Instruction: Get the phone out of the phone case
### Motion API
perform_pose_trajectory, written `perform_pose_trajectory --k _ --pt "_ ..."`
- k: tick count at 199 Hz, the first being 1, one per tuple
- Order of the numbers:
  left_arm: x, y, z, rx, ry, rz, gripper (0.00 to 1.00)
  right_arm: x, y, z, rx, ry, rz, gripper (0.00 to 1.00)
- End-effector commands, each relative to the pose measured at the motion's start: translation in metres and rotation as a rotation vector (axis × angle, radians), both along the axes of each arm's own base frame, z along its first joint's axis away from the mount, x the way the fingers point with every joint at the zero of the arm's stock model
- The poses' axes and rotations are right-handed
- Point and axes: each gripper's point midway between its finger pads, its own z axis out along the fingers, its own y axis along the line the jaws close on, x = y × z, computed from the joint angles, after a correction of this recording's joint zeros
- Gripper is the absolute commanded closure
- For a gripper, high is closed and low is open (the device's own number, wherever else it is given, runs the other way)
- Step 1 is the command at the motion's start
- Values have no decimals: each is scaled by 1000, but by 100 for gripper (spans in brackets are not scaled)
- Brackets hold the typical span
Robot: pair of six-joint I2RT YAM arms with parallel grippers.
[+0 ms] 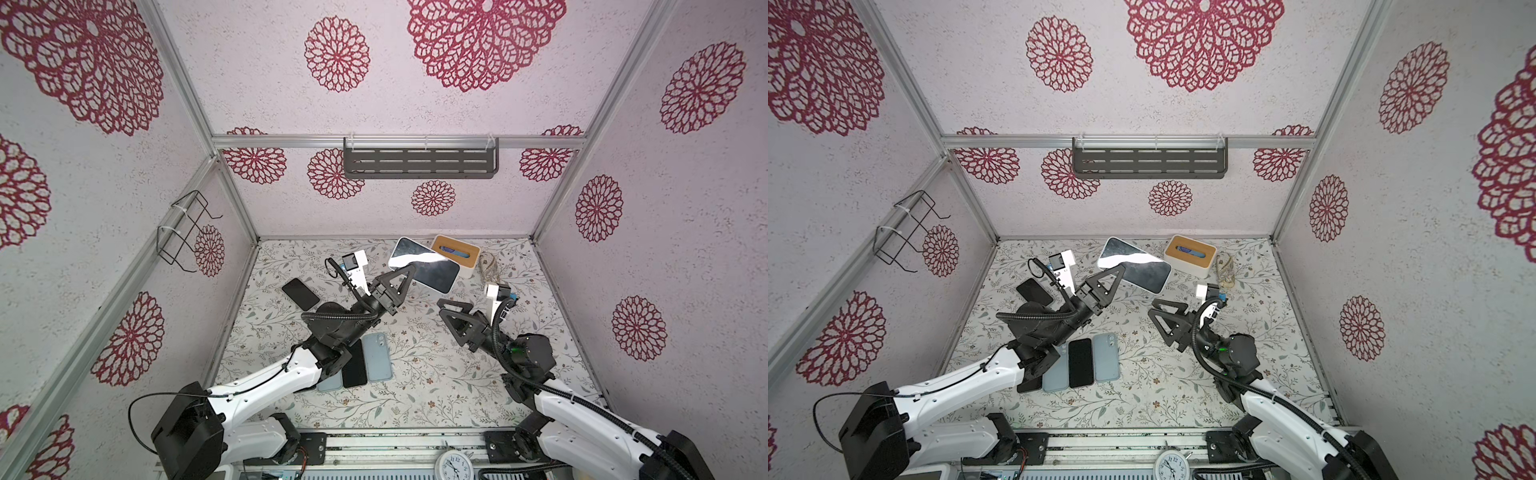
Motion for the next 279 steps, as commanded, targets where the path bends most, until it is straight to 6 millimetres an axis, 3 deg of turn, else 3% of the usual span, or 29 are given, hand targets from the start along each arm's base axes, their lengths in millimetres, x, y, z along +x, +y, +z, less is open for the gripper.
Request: perform_pose_trajectory --k 1,81,279 --pt "-8 16 31 -121 -66 59 100 -4 -14 34 97 -86 -53 31" --pt "-8 14 25 -144 -38 41 100 -6 -16 51 146 -123 -48 50" --pt "-9 11 17 -173 -24 11 100 5 -11 61 189 -121 -39 67"
